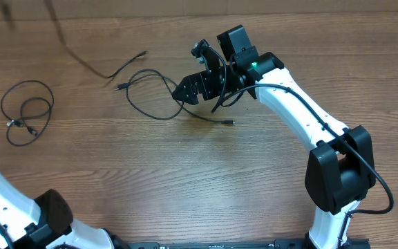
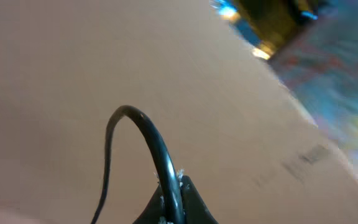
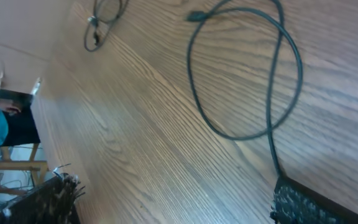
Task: Untangle cables
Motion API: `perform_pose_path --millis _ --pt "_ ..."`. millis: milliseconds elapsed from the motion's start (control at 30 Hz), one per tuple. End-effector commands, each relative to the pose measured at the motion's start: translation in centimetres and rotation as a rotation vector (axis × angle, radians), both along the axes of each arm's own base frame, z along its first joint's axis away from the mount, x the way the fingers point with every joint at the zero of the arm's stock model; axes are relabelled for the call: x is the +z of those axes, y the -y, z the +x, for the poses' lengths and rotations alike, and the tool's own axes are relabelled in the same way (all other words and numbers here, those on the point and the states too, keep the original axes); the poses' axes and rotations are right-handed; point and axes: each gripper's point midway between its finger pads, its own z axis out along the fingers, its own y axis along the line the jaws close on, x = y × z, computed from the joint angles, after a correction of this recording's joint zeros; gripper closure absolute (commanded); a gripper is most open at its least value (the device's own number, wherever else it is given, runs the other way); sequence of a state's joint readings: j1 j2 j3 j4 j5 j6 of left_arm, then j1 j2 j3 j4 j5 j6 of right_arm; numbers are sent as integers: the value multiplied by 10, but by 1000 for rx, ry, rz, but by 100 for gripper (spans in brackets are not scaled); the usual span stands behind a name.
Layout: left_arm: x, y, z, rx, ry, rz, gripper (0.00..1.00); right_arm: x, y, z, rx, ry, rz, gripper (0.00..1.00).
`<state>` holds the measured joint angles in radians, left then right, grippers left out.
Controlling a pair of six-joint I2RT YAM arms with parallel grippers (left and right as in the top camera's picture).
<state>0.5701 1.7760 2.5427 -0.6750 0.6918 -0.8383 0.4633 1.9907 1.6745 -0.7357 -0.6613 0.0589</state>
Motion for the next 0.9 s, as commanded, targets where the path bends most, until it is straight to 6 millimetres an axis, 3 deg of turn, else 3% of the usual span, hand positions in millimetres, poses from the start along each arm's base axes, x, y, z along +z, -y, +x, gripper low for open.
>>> perform_pose_path --millis 0,133,300,500,567,667,733,867 --pt "-9 -69 -33 327 -64 104 96 -3 9 6 -34 9 -54 0" --pt "-46 -140 -70 695 -249 127 96 -11 19 6 -61 -9 -105 0" --pt "-51 -193 -124 1077 -333 142 96 -13 25 6 -71 -25 -113 0" --pt "-37 -213 -177 1364 -368 196 96 -14 26 3 -70 -37 -119 0" --pt "-41 -213 -179 1375 -391 199 96 -14 26 3 -70 -38 -119 0" --pt "-57 -210 -159 1278 -437 194 96 -14 26 3 -70 -40 -120 0" --pt "-81 -203 -136 1167 -506 184 96 -14 26 3 -70 -42 -121 0" --pt "-157 -193 -105 1041 -782 160 96 -15 26 2 -70 -45 -123 0"
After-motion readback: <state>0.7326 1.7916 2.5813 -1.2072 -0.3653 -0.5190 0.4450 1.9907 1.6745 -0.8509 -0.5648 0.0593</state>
